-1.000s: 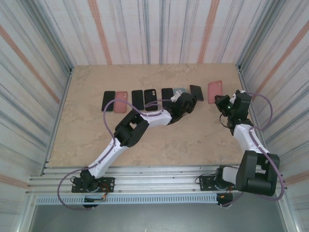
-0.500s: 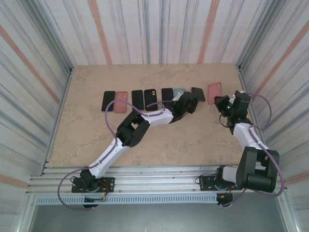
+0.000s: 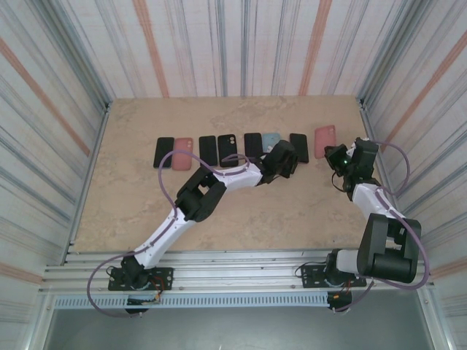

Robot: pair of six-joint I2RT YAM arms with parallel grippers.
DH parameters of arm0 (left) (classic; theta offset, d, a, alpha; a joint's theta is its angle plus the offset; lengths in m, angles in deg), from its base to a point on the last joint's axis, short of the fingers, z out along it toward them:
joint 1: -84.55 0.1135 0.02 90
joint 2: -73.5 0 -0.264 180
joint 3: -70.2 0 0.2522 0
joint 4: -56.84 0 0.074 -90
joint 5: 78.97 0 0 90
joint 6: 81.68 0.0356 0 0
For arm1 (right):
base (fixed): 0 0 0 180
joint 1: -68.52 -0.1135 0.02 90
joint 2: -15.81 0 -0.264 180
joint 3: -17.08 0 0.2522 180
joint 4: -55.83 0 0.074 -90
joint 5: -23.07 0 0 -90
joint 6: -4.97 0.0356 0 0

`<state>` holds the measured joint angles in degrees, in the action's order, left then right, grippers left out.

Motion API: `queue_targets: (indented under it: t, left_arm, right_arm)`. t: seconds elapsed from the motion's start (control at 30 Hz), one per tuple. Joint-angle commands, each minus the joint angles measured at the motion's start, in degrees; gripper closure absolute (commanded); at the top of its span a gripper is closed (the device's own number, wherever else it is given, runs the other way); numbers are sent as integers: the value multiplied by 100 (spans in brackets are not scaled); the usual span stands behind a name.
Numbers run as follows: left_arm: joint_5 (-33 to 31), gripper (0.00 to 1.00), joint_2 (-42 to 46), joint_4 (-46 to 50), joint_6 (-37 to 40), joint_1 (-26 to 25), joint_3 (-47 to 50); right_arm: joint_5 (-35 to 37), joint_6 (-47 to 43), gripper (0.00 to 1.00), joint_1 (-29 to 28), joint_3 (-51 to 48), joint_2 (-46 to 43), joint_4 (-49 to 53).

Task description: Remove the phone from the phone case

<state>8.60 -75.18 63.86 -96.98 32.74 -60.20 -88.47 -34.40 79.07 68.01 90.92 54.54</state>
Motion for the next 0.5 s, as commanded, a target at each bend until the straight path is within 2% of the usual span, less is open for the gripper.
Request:
queue_targets:
  t: [0.0, 0.1, 0.27, 0.47]
  left_arm:
    - [170, 58, 4, 254, -21, 5, -282]
    - [228, 48, 51, 537, 20, 10, -365]
    - [346, 38, 67, 778, -13, 14, -488]
    - [461, 32, 181, 972, -13, 31, -474]
  right_arm:
    - [-77, 141, 98, 35, 37, 62, -157]
    - [-62, 149, 98, 35, 36, 78, -174]
    - [-38, 158, 98, 35, 54, 107, -147]
    - [-16, 124, 98, 35, 110, 147, -76]
